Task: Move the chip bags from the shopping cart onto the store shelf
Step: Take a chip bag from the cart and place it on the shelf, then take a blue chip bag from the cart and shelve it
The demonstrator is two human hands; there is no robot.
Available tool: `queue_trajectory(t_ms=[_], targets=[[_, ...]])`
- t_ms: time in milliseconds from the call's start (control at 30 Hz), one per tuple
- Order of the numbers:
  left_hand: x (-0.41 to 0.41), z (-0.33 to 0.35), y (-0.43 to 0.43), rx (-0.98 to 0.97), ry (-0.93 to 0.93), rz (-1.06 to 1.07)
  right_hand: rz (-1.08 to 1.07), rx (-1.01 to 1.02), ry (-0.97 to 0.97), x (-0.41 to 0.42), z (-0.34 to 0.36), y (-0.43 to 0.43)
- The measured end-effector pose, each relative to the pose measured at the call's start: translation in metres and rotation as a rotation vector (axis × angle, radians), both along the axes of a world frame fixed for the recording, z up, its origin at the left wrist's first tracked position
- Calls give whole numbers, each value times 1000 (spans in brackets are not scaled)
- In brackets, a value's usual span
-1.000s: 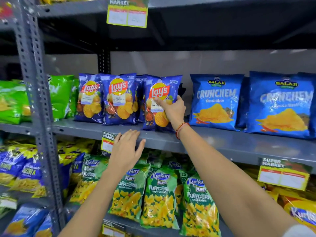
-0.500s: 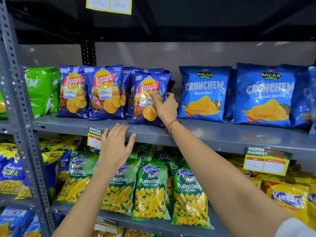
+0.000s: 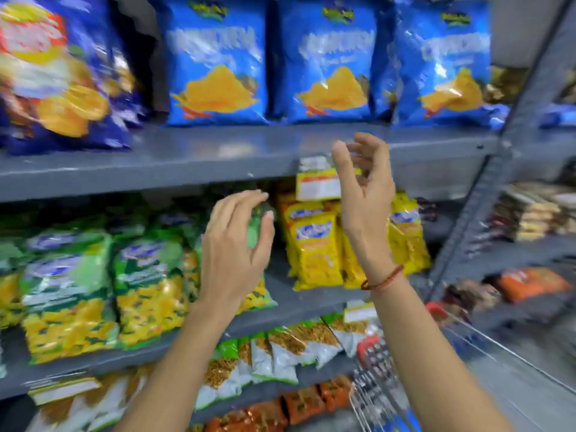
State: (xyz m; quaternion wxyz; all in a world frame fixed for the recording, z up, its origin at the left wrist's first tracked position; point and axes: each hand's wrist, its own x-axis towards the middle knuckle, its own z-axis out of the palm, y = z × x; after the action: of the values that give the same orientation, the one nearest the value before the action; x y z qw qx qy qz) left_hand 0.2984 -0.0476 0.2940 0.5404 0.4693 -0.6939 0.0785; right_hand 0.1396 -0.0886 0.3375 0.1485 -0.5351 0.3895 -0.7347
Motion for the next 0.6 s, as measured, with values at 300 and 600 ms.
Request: queue_trajectory(t_ms=[300,600], targets=[[-195,-136,-29,496,-164,-465,-480,522,39,-196,-191,51],[-325,-290,-15,1006,-433,-671,-589,1219,-134,-296,-378,132]])
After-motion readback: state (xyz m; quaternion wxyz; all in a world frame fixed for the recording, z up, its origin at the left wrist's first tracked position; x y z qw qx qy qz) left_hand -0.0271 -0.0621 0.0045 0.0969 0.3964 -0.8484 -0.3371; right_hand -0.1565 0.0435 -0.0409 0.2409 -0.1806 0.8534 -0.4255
